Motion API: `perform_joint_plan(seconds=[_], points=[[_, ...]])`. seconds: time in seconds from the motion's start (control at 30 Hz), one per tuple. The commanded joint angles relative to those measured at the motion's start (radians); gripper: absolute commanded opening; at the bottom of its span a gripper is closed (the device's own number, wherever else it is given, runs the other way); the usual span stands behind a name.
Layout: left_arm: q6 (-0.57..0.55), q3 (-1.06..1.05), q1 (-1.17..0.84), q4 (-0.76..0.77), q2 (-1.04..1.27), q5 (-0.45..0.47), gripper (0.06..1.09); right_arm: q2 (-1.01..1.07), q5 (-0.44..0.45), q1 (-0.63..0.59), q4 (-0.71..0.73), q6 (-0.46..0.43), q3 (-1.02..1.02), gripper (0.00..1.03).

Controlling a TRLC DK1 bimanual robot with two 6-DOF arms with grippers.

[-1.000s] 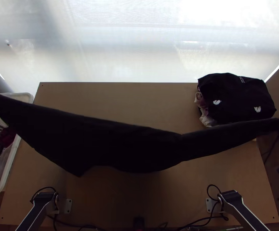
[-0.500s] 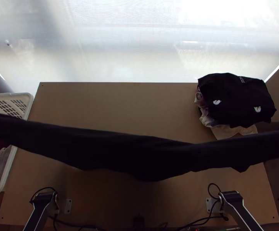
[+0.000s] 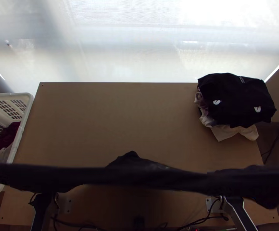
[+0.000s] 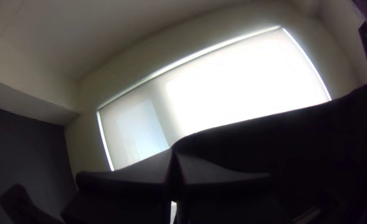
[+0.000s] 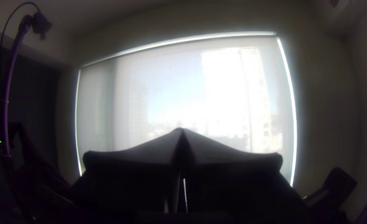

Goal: Fold the t-shirt

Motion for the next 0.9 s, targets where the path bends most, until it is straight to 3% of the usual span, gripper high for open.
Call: perform_joint_plan(seconds=[0.0, 0.2, 0.37, 0.5, 0.6, 0.67, 0.87], points=[[-0.113, 0.003, 0.049, 0.02, -0.022, 0.015, 0.1, -0.031, -0.002, -0.031, -0.017, -0.001, -0.044, 0.03], [-0.085, -0.443, 0.104, 0.268, -0.019, 0.023, 0.1, -0.017, -0.022, -0.058, 0.322, 0.025, -0.567, 0.03], [-0.076, -0.626, 0.109, 0.455, 0.124, 0.019, 0.1, 0.209, -0.018, 0.025, 0.494, 0.019, -0.687, 0.03], [-0.071, -0.629, 0.06, 0.598, 0.334, -0.023, 0.1, 0.436, -0.015, 0.058, 0.584, -0.058, -0.704, 0.03], [0.05, -0.638, -0.07, 0.701, 0.483, -0.134, 0.1, 0.62, -0.012, 0.098, 0.595, -0.103, -0.636, 0.03], [0.102, -0.638, -0.103, 0.768, 0.572, -0.142, 0.1, 0.749, -0.008, 0.115, 0.596, -0.135, -0.57, 0.03], [0.191, -0.606, -0.176, 0.897, 0.805, -0.18, 0.1, 1.017, 0.118, 0.146, 0.635, -0.244, -0.403, 0.03]])
